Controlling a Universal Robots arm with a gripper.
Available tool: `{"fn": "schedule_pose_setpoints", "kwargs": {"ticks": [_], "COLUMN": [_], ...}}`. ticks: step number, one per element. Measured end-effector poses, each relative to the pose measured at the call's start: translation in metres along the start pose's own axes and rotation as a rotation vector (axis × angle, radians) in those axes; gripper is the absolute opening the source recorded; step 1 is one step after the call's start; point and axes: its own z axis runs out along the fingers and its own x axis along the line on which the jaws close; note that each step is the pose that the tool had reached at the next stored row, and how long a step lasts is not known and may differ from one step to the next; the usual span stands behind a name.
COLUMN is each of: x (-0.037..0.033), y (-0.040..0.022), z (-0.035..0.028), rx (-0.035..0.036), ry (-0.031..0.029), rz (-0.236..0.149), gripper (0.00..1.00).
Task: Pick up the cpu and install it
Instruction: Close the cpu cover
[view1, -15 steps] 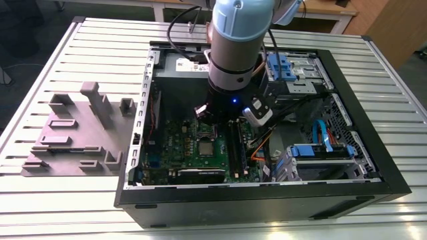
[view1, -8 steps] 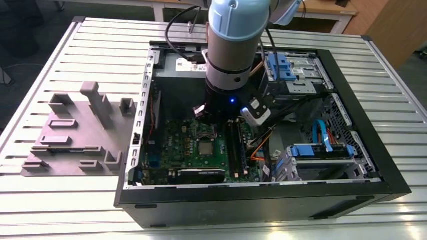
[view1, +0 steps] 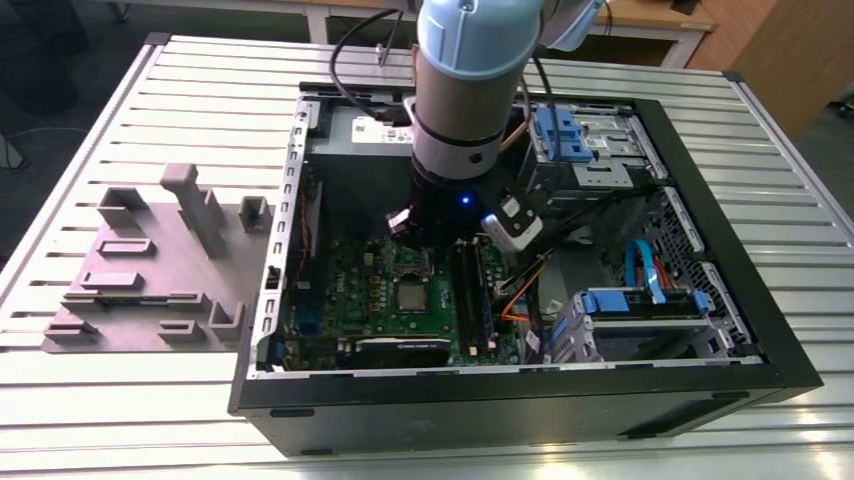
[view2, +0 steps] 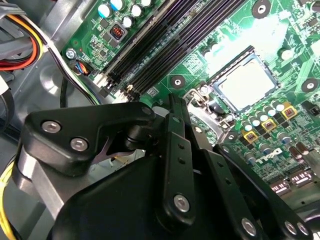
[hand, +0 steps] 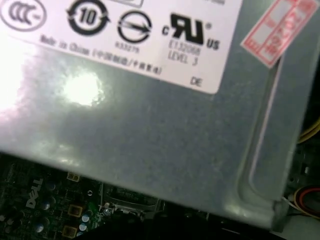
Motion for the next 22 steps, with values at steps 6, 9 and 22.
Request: {"fn": "schedule_pose_setpoints", "kwargs": {"ticks": [6, 9, 22], "x": [0.0008, 0.0009, 0.0008], "y": [-0.0029, -0.003, -0.003], "z": [-0.0032, -0.0032, -0.0041], "rx": [-0.0141, -0.0158, -0.0159], "ry": [-0.0041, -0.0046, -0.0047], "rz": [0.0, 0.0, 0.0], "gripper": [0.1, 0.1, 0.1]}}
